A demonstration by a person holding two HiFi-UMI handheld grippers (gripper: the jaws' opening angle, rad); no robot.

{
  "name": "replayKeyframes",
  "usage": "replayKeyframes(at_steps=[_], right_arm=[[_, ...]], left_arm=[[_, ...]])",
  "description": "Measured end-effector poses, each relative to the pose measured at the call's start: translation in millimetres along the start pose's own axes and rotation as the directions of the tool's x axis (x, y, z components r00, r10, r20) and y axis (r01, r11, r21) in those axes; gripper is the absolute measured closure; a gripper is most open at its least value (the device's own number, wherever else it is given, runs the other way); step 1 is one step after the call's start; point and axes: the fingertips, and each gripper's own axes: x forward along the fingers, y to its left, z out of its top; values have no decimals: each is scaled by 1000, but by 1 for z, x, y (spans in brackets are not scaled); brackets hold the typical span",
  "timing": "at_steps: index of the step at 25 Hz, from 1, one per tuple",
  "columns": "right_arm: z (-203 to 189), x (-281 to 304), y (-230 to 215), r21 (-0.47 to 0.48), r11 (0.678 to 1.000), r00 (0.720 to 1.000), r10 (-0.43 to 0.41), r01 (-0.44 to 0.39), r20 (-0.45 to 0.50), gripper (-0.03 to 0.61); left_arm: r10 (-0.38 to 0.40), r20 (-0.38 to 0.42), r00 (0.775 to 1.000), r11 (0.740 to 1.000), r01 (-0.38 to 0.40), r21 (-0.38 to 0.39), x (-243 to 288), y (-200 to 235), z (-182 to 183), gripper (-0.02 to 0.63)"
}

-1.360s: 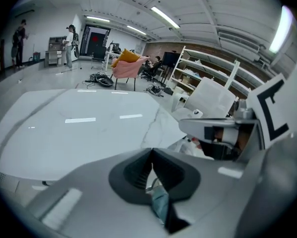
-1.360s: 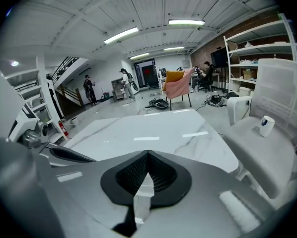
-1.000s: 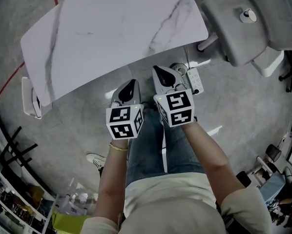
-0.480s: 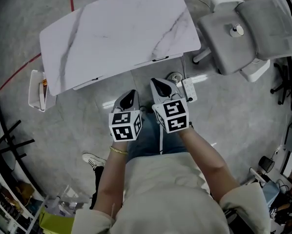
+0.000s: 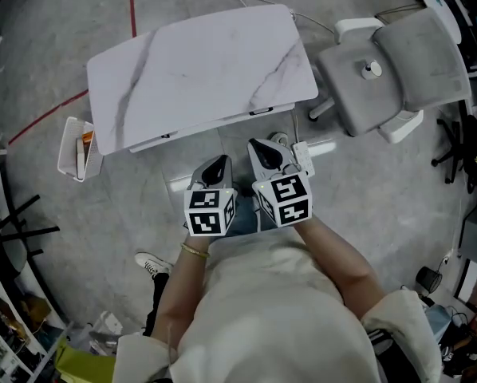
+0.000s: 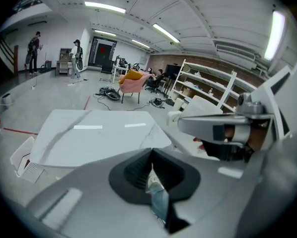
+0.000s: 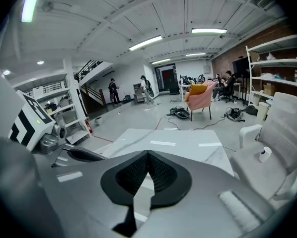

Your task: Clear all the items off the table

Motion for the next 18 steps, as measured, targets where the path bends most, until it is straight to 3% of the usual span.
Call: replayKeyframes(at_steps=[8, 18], right_arm=[[21, -13, 22, -49, 998, 999, 47, -46, 8, 581], [32, -22, 53, -108, 990, 995, 94, -90, 35, 581]], left_arm=[[24, 42, 999, 1000, -24, 5, -28, 5, 19, 604], [45, 109, 993, 998, -40, -51, -55, 17, 33, 604]])
